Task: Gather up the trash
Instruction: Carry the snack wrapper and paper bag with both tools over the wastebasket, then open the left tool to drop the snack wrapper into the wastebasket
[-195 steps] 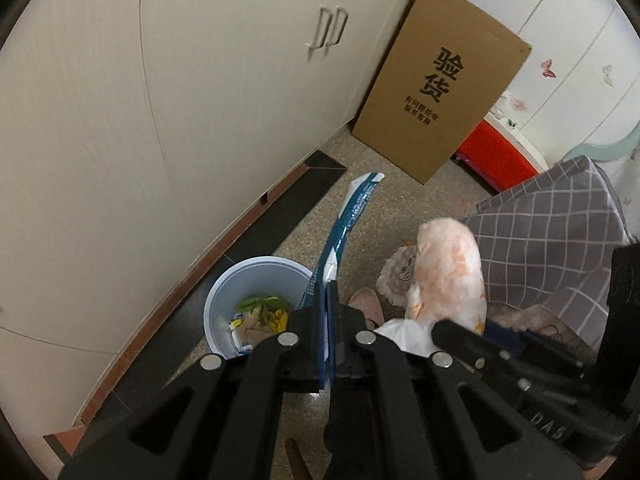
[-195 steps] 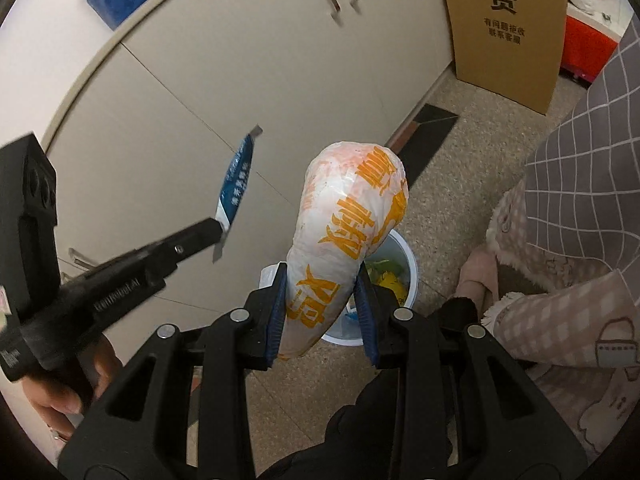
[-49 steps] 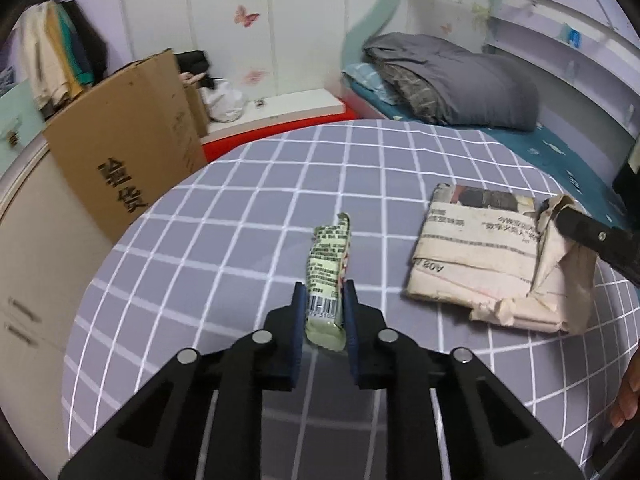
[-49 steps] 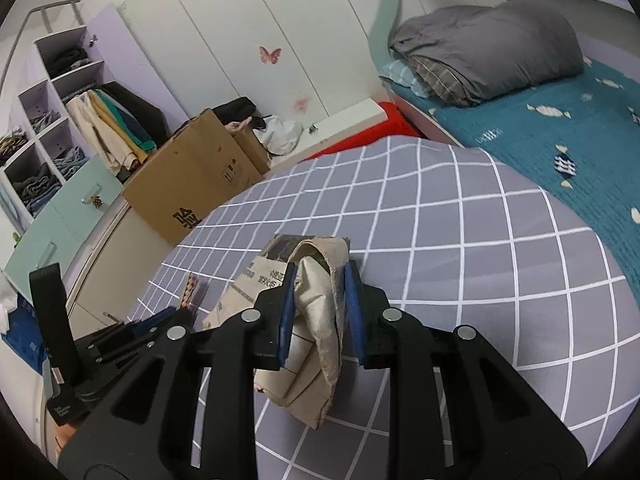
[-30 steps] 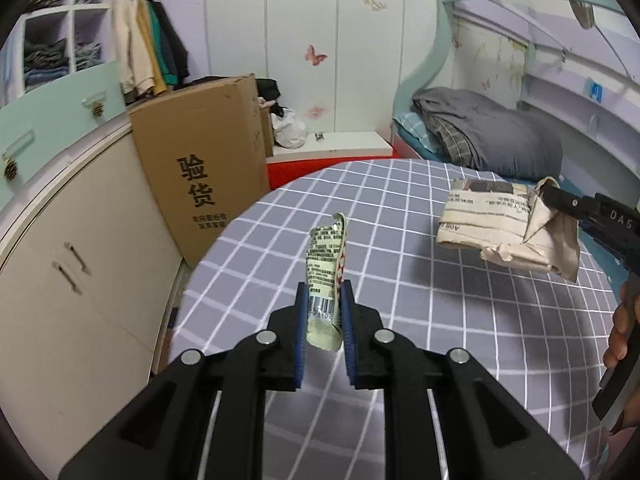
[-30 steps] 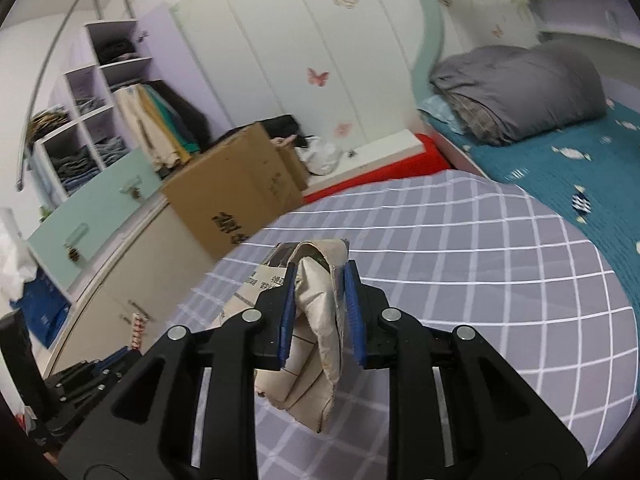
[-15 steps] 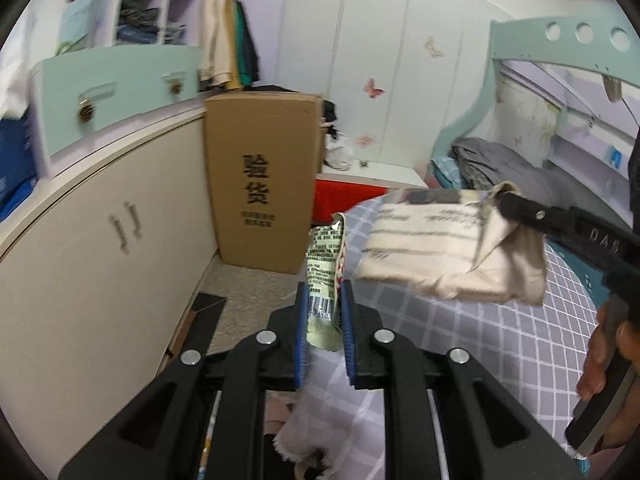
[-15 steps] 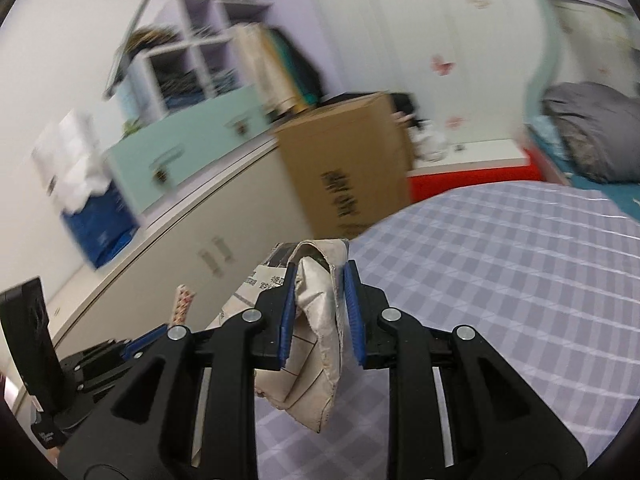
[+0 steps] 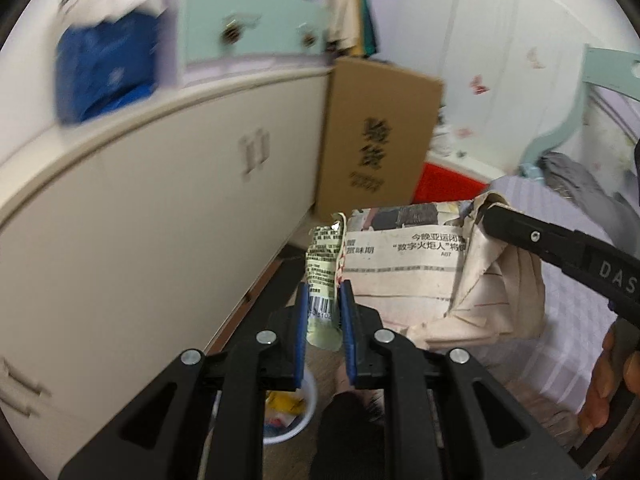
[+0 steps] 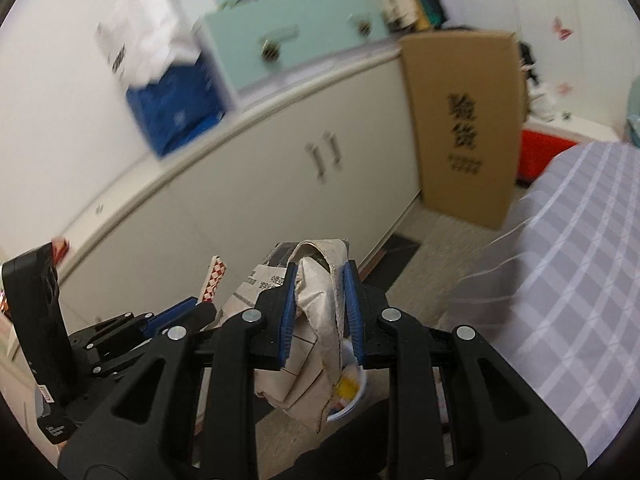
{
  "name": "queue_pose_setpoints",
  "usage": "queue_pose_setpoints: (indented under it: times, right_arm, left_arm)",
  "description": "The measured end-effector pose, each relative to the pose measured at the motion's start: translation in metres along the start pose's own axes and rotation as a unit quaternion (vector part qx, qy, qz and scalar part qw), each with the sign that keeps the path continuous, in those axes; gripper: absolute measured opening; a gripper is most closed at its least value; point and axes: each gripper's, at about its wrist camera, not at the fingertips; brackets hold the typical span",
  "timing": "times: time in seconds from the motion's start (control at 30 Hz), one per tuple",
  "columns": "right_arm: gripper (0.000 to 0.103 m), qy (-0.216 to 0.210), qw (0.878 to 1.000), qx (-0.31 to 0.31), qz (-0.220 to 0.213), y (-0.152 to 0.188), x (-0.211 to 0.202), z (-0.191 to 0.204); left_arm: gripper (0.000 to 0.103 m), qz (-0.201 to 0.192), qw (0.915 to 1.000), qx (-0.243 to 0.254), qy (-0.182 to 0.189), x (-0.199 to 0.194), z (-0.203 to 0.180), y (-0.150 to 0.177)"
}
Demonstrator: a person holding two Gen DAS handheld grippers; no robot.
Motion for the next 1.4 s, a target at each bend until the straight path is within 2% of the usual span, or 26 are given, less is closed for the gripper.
queue_pose_setpoints:
  times: [0.17,0.3,0.6,0.8,0.9,0.97,1.03,1.17,1.4]
  right_arm:
    - [0.023,0.011,0.999,-0.023,0.044,0.025,0.046,0.026]
    - [0.023,0.023,0.997,-0.031,0.070,0.039,0.074,0.032]
    - [0.023,0.069,0.993,-0.021,0.088,0.047,0.102,0.009]
    - [0.023,0.094,0.992,-0.017,0.077,0.046,0.111,-0.001]
    - [0.023,0.097,0.992,-0.014,0.074,0.047,0.113,-0.005]
    - [0.023,0.095,0.992,-0.012,0.076,0.047,0.115,-0.006]
    - [0.023,0.091,0.993,-0.013,0.081,0.049,0.117,-0.005]
    - [0.023,0.082,0.993,-0.013,0.089,0.054,0.121,-0.002]
    - [0.023,0.069,0.992,-0.020,0.103,0.063,0.129,0.010]
  left_arm:
    - [0.015,0.035,0.9987,-0.029,-0.025,0.022,0.044,0.028]
    - [0.015,0.067,0.9956,-0.054,-0.038,0.048,0.072,0.048]
    - [0.015,0.115,0.9894,-0.079,-0.039,0.103,0.095,0.067]
    - [0.016,0.131,0.9871,-0.081,-0.044,0.123,0.094,0.075]
    - [0.023,0.138,0.9854,-0.088,-0.048,0.132,0.097,0.076]
    - [0.048,0.147,0.9831,-0.099,-0.048,0.138,0.100,0.077]
    - [0.062,0.144,0.9821,-0.107,-0.055,0.138,0.102,0.079]
    - [0.068,0.141,0.9807,-0.123,-0.055,0.137,0.106,0.080]
    - [0.072,0.138,0.9795,-0.131,-0.065,0.133,0.111,0.081]
Point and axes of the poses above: each gripper's, at about its wrist camera, not at the fingertips, and x roughly the way its jaws point, z to its left, y to its underside, and after that the axes turned 2 degrees about y, right-handed
